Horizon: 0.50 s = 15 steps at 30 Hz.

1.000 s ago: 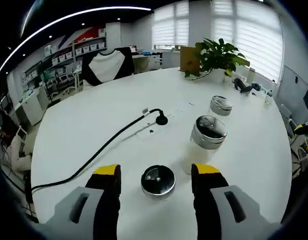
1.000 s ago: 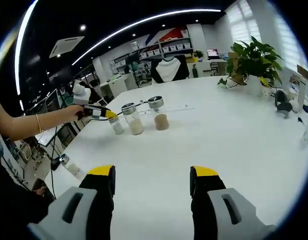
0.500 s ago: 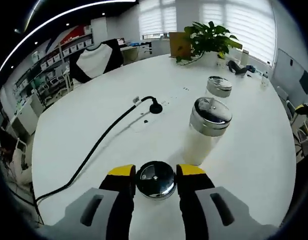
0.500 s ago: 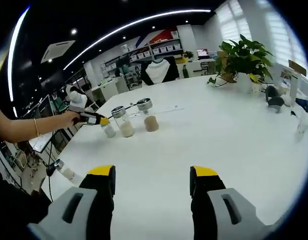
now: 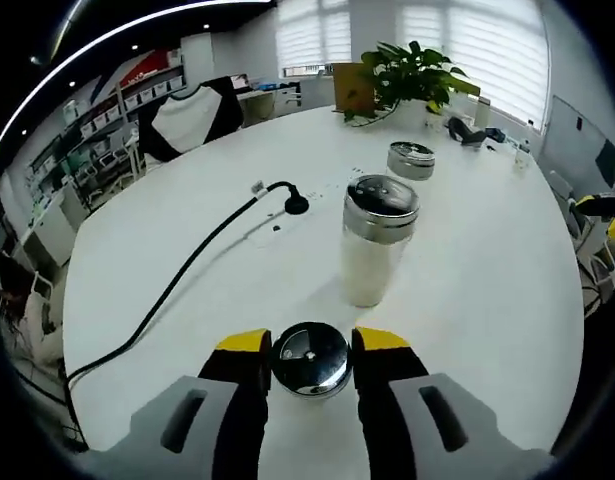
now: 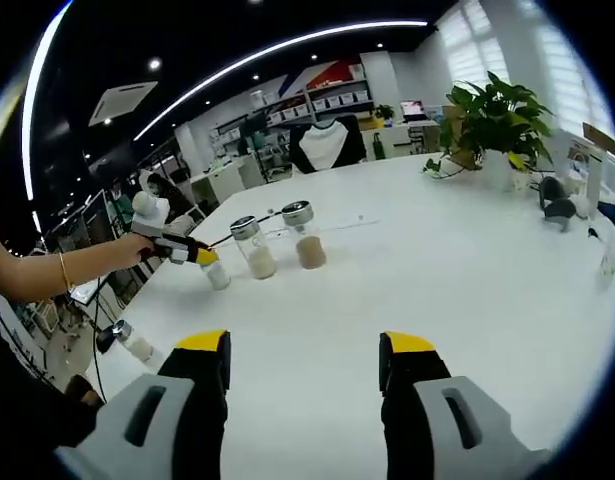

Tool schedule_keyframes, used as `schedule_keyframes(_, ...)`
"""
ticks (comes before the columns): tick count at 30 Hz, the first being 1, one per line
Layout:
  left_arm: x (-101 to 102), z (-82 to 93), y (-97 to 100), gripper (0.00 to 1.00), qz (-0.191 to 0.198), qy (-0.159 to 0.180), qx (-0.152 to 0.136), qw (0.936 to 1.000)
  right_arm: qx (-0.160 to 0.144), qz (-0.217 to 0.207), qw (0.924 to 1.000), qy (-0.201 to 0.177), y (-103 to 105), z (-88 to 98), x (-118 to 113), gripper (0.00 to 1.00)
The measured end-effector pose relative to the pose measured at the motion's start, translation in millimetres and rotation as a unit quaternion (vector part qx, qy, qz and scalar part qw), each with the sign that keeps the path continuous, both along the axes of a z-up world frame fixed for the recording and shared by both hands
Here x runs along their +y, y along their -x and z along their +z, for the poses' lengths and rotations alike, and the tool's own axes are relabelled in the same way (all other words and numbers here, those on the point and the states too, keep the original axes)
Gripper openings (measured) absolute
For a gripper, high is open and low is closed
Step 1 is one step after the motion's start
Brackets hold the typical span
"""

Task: Rotate the seasoning bottle until the label or dispensing opening points toward the visible target arrow and the bottle remains upright within the marked orientation range

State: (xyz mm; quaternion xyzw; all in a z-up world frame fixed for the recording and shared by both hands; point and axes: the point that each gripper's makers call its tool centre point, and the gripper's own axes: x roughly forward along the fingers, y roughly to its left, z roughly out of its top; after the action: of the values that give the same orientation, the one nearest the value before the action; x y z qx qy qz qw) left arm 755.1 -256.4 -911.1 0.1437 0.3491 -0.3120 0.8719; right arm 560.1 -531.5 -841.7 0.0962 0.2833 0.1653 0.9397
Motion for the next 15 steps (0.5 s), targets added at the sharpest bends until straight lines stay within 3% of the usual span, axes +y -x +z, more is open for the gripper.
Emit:
schedule_keyframes(8, 4, 1.9, 46.1, 0.34, 0.001, 0.005, -0.004, 1.0000, 0.002, 0.028, 0.9996, 0.000, 3, -2.4, 8, 0.59)
schedule_keyframes(15, 5, 3.4, 104.5, 0.34, 0.014, 0.005, -0.005, 0.9999, 0.005, 0.072, 0.9974, -0.005, 3, -5.3, 26, 0.59)
